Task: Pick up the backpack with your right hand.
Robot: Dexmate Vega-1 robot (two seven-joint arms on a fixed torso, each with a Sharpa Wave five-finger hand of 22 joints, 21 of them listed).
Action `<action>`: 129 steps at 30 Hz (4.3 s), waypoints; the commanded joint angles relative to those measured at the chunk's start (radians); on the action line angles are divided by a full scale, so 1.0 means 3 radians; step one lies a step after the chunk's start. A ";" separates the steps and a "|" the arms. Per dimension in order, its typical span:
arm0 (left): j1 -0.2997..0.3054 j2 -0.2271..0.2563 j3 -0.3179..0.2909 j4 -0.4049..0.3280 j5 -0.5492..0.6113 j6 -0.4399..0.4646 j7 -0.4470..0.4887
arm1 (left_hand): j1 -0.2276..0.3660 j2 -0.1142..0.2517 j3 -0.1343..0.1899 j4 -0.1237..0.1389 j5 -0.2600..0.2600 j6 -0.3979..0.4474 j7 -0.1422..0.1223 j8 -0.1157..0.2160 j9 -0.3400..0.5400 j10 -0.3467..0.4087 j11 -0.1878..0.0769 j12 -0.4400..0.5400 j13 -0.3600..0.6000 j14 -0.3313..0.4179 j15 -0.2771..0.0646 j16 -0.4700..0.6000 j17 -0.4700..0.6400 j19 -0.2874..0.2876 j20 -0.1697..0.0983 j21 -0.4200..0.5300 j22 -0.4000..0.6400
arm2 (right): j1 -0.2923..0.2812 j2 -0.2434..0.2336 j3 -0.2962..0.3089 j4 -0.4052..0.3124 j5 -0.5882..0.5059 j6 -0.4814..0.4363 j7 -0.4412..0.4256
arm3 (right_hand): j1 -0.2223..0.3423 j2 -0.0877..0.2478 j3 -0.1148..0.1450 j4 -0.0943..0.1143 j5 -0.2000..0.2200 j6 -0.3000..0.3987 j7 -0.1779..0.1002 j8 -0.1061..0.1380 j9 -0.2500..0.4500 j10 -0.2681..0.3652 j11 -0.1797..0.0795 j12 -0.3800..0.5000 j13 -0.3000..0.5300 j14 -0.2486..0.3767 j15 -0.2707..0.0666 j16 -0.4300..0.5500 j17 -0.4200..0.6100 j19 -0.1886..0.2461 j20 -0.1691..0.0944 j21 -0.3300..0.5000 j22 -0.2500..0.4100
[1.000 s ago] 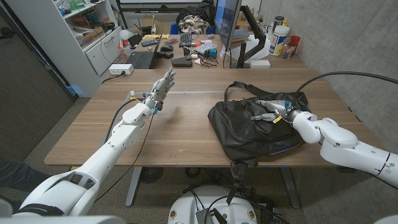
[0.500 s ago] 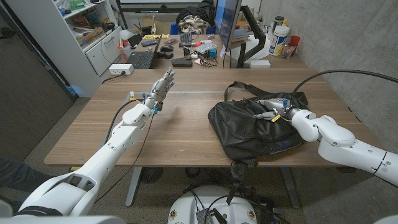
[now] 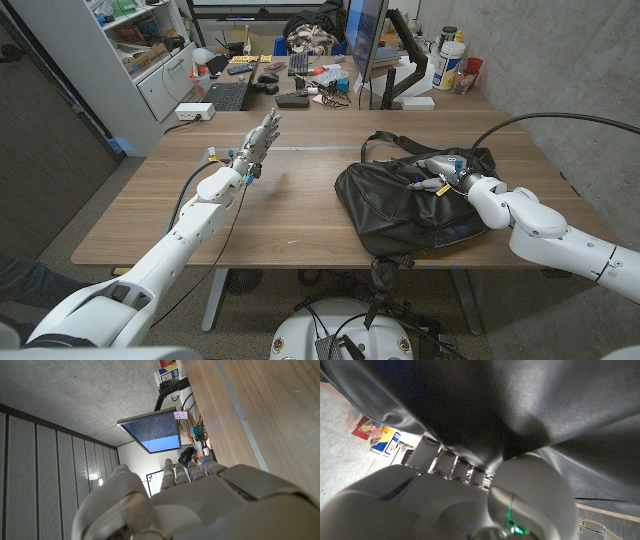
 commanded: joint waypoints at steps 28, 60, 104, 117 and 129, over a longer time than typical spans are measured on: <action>-0.0026 0.0005 0.0020 0.0013 0.0010 0.0060 0.0021 | 0.0032 0.0026 -0.0012 -0.0001 -0.0007 0.0049 0.0002 0.0011 0.0008 0.0002 -0.0015 0.0012 0.0017 0.0009 -0.0012 0.0028 0.0009 -0.0005 0.0038 0.0025 0.0011 | -0.0006 0.0100 0.0090 0.0132 0.0066 0.0282 -0.0328 | 0.1255 0.0495 -0.0465 0.0048 -0.0002 0.0383 -0.0102 0.3672 0.2901 0.1007 -0.0387 0.3373 0.2854 0.0757 -0.0440 0.1613 0.2854 -0.0346 -0.0220 0.2697 0.0547; -0.0135 -0.0074 0.0067 0.0155 0.0026 0.0056 -0.0050 | 0.0039 0.0032 -0.0009 0.0000 -0.0012 0.0061 0.0009 0.0012 0.0008 -0.0001 -0.0009 0.0011 0.0018 0.0008 -0.0013 0.0027 0.0010 -0.0008 0.0037 0.0025 0.0011 | -0.0199 -0.0355 0.0565 -0.0487 0.0086 -0.0017 -0.0298 | 0.1313 0.0502 -0.0495 0.0033 0.0010 0.0364 -0.0099 0.3696 0.2900 0.1016 -0.0385 0.3371 0.2851 0.0766 -0.0436 0.1800 0.2849 -0.0357 -0.0223 0.2774 0.0526; -0.0275 -0.0111 0.0101 0.0295 0.0050 0.0031 -0.0196 | 0.0047 0.0038 -0.0006 0.0003 -0.0019 0.0057 0.0012 0.0005 0.0009 -0.0015 0.0007 0.0006 0.0018 0.0003 -0.0007 0.0025 0.0010 -0.0011 0.0033 0.0026 0.0011 | -0.0825 -0.0981 0.1615 -0.1254 0.0283 -0.0542 -0.0552 | 0.1319 0.0553 -0.0552 0.0063 0.0010 0.0398 -0.0097 0.3704 0.2907 0.1042 -0.0385 0.3369 0.2850 0.0749 -0.0431 0.1973 0.2846 -0.0410 -0.0225 0.2868 0.0512; -0.0318 -0.0117 0.0101 0.0347 0.0047 0.0019 -0.0252 | 0.0050 0.0038 -0.0005 0.0003 -0.0022 0.0055 0.0013 0.0003 0.0009 -0.0015 0.0007 0.0007 0.0018 0.0001 -0.0010 0.0025 0.0011 -0.0014 0.0032 0.0025 0.0011 | -0.1036 -0.0849 0.1973 -0.1365 0.0098 -0.0638 -0.0589 | 0.1321 0.0567 -0.0561 0.0070 0.0011 0.0373 -0.0094 0.3698 0.2908 0.1031 -0.0388 0.3366 0.2851 0.0745 -0.0430 0.1994 0.2845 -0.0420 -0.0226 0.2898 0.0532; -0.0341 -0.0113 0.0087 0.0380 0.0046 -0.0011 -0.0287 | 0.0052 0.0039 -0.0004 0.0004 -0.0024 0.0050 0.0014 0.0000 0.0009 -0.0023 0.0000 0.0004 0.0018 0.0000 -0.0007 0.0025 0.0011 -0.0016 0.0035 0.0025 0.0011 | -0.0881 -0.0684 0.1968 -0.1399 -0.0171 -0.0628 -0.0403 | 0.1311 0.0578 -0.0572 0.0082 0.0009 0.0368 -0.0098 0.3702 0.2909 0.1033 -0.0388 0.3368 0.2851 0.0744 -0.0429 0.2010 0.2845 -0.0427 -0.0226 0.2918 0.0546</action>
